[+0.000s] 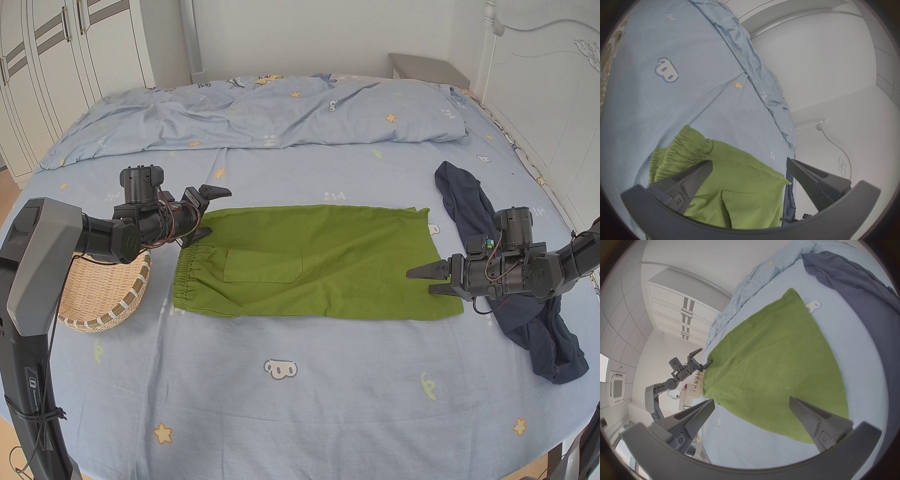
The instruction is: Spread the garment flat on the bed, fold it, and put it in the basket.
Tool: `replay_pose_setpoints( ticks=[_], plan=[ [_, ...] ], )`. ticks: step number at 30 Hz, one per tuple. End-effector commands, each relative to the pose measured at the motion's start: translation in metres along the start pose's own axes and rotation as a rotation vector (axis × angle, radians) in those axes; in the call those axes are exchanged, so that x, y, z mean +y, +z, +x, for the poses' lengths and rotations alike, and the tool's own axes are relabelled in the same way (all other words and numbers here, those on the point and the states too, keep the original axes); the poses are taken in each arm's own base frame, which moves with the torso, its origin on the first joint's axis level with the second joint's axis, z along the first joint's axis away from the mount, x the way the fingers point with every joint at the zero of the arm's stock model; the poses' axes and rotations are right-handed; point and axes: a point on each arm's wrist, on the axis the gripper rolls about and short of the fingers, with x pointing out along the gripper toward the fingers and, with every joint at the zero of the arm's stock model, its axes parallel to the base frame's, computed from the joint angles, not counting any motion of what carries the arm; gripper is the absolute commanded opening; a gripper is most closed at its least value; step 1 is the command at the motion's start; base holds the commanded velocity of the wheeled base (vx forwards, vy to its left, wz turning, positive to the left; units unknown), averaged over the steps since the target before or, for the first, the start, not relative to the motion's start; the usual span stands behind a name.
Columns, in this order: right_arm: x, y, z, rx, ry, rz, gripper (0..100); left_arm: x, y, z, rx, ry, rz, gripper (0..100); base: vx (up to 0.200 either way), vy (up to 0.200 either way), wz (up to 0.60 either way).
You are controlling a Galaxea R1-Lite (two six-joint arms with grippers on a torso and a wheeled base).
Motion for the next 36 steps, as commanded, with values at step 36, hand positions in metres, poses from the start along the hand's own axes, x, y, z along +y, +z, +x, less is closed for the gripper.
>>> replay_pose_setpoints(
  ticks=[36],
  plan=[
    [0.033, 0.003, -0.04, -0.08, 0.03, -0.076, 100, 0.046, -0.047, -0.102, 0.196, 0.103, 0.202, 100, 0.0, 0.0, 0.0]
  ],
)
